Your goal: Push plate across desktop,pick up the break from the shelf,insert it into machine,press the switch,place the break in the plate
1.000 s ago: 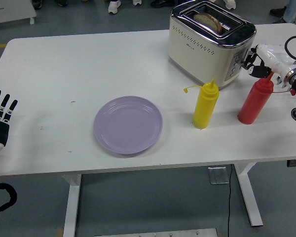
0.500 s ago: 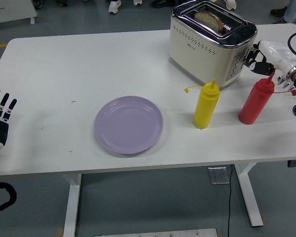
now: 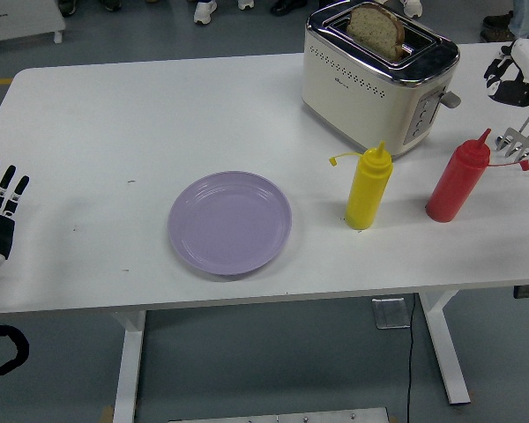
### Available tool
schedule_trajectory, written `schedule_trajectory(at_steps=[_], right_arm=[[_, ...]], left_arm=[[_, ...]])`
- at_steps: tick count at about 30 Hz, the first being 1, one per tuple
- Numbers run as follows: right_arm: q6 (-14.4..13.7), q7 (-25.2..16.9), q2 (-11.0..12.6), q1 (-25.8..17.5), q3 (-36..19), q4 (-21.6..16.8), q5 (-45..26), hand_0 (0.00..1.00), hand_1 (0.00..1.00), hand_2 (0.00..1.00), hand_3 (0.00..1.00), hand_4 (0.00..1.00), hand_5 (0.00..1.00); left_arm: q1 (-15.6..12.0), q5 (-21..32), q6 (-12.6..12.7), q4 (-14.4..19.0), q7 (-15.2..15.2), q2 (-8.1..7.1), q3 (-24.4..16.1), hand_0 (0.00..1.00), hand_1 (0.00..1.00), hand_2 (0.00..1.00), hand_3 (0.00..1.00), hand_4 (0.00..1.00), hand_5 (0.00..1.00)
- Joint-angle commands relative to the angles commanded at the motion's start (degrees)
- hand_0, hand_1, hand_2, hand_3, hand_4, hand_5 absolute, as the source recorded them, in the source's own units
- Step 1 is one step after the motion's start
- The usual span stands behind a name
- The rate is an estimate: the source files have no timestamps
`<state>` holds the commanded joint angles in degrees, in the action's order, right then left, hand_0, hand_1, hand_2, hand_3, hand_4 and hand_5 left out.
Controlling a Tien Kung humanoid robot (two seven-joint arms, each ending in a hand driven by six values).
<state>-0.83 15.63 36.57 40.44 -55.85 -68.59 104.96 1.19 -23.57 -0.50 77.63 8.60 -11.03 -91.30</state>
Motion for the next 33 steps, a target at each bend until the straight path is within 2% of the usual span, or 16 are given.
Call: schedule_trajectory(at_steps=[1, 7, 8, 13, 14, 18, 19, 20, 25, 26, 33], right_arm=[[-0.64, -0.01, 0.05, -0.19, -1.09, -0.3, -0.88, 0.665, 0.703, 0.869, 0.932, 0.662, 0.484], [-3.28, -1.08, 0.14, -0.53, -5.23, -1.36, -5.62, 0.665, 0.703, 0.869, 0.932, 0.662, 0.484], [-3.81, -1.41, 0.11, -0.46, -5.71, -1.44, -6.42, 0.845, 0.837, 0.97, 0.998, 0.764, 0.455], [-6.07, -3.26, -0.48, 0.82, -6.57, -1.35, -9.89, 0.845, 0.837, 0.97, 0.998, 0.764, 0.455], [-6.29, -3.58, -0.68, 1.28, -6.39, -1.24, -10.4, 0.871, 0.856, 0.964, 0.998, 0.797, 0.436], [-6.35, -4.52, -1.75, 3.85, -4.66, -0.32, -12.06, 0.871, 0.856, 0.964, 0.998, 0.797, 0.436], [-6.18, -4.61, -2.01, 4.45, -4.2, 0.0, -12.33, 0.871, 0.856, 0.964, 0.998, 0.797, 0.436], [-5.93, -4.72, -2.37, 5.24, -3.59, 0.44, -12.69, 0.869, 0.849, 0.94, 0.957, 0.803, 0.436], [-4.15, -5.28, -4.72, 9.93, -0.04, 3.66, -14.52, 0.869, 0.849, 0.94, 0.957, 0.803, 0.436], [-3.87, -5.33, -5.16, 10.72, 0.54, 4.25, -14.81, 0.859, 0.833, 0.896, 0.921, 0.814, 0.426], [-1.55, -4.9, -9.09, 16.87, 5.5, 10.01, -15.75, 0.854, 0.826, 0.879, 0.904, 0.82, 0.424]], left_arm=[[0.0, -0.01, 0.0, 0.0, 0.0, 0.01, 0.0, 0.813, 0.859, 0.919, 0.852, 0.643, 0.998], [0.01, -0.01, 0.03, 0.0, 0.0, 0.02, -0.05, 0.813, 0.859, 0.919, 0.852, 0.643, 0.998], [0.02, -0.02, 0.03, 0.0, 0.0, 0.01, -0.05, 0.814, 0.859, 0.92, 0.852, 0.642, 0.998], [0.05, -0.04, 0.07, 0.01, -0.01, -0.03, -0.07, 0.814, 0.859, 0.92, 0.852, 0.642, 0.998], [0.07, -0.04, 0.07, 0.01, -0.02, -0.03, -0.05, 0.813, 0.859, 0.92, 0.852, 0.643, 0.998], [0.1, -0.03, 0.07, 0.01, -0.01, 0.01, -0.06, 0.813, 0.859, 0.92, 0.852, 0.643, 0.998], [0.09, -0.02, 0.06, 0.01, -0.01, 0.01, -0.06, 0.813, 0.859, 0.92, 0.852, 0.643, 0.998], [0.08, -0.02, 0.06, 0.02, 0.0, 0.0, -0.05, 0.814, 0.859, 0.92, 0.852, 0.642, 0.998], [-0.02, 0.01, 0.03, 0.01, 0.02, -0.03, -0.04, 0.814, 0.859, 0.92, 0.852, 0.642, 0.998], [-0.04, 0.01, 0.03, 0.01, 0.02, -0.04, -0.03, 0.813, 0.858, 0.92, 0.852, 0.643, 0.998], [-0.16, 0.01, 0.02, -0.02, 0.04, -0.15, -0.14, 0.813, 0.858, 0.92, 0.851, 0.643, 0.998]])
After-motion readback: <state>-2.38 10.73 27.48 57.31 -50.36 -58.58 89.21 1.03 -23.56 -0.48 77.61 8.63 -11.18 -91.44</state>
